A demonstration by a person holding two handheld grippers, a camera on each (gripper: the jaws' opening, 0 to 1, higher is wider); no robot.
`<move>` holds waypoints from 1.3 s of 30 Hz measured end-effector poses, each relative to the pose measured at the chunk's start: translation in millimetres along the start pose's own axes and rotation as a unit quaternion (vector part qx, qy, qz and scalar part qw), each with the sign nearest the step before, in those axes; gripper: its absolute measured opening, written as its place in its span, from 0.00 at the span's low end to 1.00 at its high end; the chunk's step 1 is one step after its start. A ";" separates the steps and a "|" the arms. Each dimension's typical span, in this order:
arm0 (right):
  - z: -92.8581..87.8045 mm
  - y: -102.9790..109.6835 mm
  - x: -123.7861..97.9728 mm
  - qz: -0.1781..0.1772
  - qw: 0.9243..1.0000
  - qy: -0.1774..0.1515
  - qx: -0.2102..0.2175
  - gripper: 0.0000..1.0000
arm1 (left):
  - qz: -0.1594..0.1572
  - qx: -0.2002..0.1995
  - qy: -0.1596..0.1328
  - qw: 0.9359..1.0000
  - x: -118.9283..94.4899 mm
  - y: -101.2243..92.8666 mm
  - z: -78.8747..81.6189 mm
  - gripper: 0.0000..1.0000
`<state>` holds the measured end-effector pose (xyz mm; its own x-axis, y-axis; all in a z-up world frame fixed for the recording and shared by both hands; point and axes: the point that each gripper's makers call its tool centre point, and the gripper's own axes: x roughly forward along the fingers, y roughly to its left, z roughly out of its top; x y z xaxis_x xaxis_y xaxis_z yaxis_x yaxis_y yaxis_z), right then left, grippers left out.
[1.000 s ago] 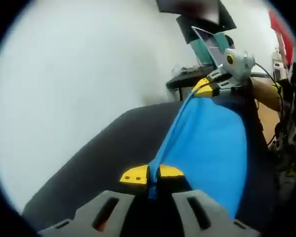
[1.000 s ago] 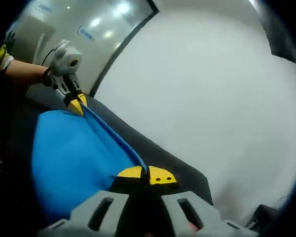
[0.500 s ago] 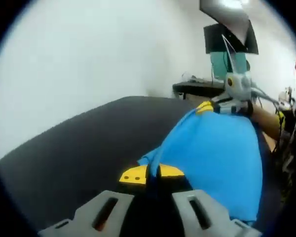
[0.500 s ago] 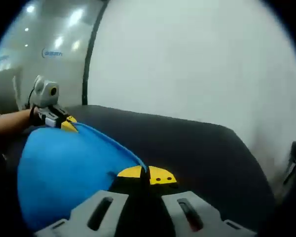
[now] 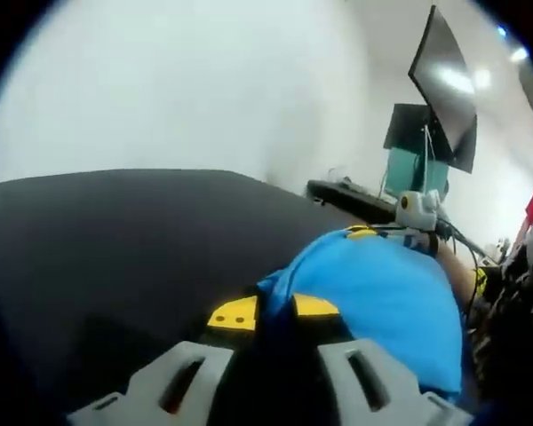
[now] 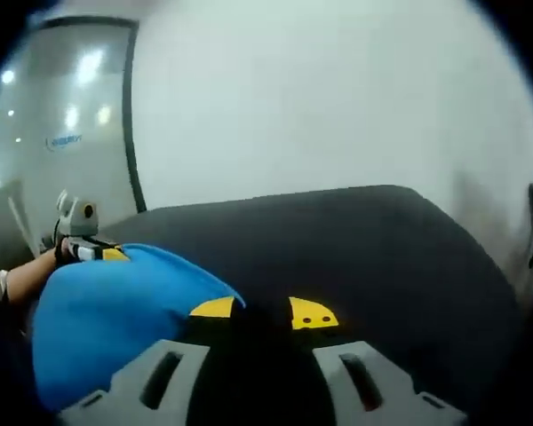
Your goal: Spread out the cloth and fold it
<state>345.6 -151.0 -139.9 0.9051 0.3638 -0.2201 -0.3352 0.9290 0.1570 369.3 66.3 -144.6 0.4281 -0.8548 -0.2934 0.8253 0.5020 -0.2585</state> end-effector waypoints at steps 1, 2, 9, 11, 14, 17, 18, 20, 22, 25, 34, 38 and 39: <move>0.8 1.6 0.0 -0.001 1.000 -0.004 -0.015 0.17 | 0.000 0.001 -0.001 1.000 -0.6 0.3 0.0 0.12; 1.0 2.8 -0.4 -0.001 1.000 -0.007 -0.019 0.17 | -0.001 0.004 -0.002 1.000 -1.1 0.3 0.1 0.13; 40.2 -5.0 -19.3 0.038 0.988 -0.120 0.094 0.16 | -0.012 0.014 -0.026 0.999 -11.0 -0.7 8.7 0.20; 52.6 -13.0 -29.1 0.039 0.976 -0.163 0.138 0.16 | -0.016 0.020 -0.036 0.999 -14.2 -2.3 13.0 0.20; 65.8 -26.8 -39.9 0.029 0.960 -0.210 0.184 0.15 | -0.027 0.017 -0.065 0.997 -22.5 -4.7 25.7 0.20; 69.6 -14.4 -41.4 0.034 0.964 -0.219 0.145 0.12 | -0.046 -0.008 -0.103 0.994 -35.6 -10.8 43.8 0.21; 70.6 -7.8 -40.5 0.044 0.966 -0.216 0.134 0.12 | -0.050 -0.007 -0.116 0.992 -40.8 -13.0 50.4 0.21; 71.6 1.0 -39.5 0.058 0.968 -0.213 0.124 0.12 | -0.069 0.001 -0.147 0.987 -51.6 -23.7 65.2 0.21; 73.9 15.0 -39.2 0.086 0.968 -0.209 0.113 0.10 | -0.115 0.000 -0.169 0.979 -60.2 -45.6 74.5 0.21; 66.9 35.0 -36.8 0.128 0.971 -0.172 0.110 0.06 | -0.155 0.018 -0.153 0.976 -60.2 -73.4 69.0 0.21; 57.3 54.8 -31.5 0.152 0.977 -0.144 0.034 0.12 | -0.161 0.046 -0.107 0.980 -41.4 -85.8 50.7 0.21; 60.9 71.2 -41.8 0.167 0.976 -0.138 0.032 0.12 | -0.174 0.051 -0.090 0.979 -38.7 -97.9 42.4 0.21; 64.3 77.9 -47.7 0.178 0.973 -0.146 0.030 0.12 | -0.180 0.056 -0.087 0.978 -39.0 -101.4 40.5 0.21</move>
<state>293.1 -100.4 -55.3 0.7734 0.6181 0.1407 -0.6327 0.7392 0.2307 283.9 43.4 -69.7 0.1512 -0.9878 -0.0377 0.9649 0.1557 -0.2114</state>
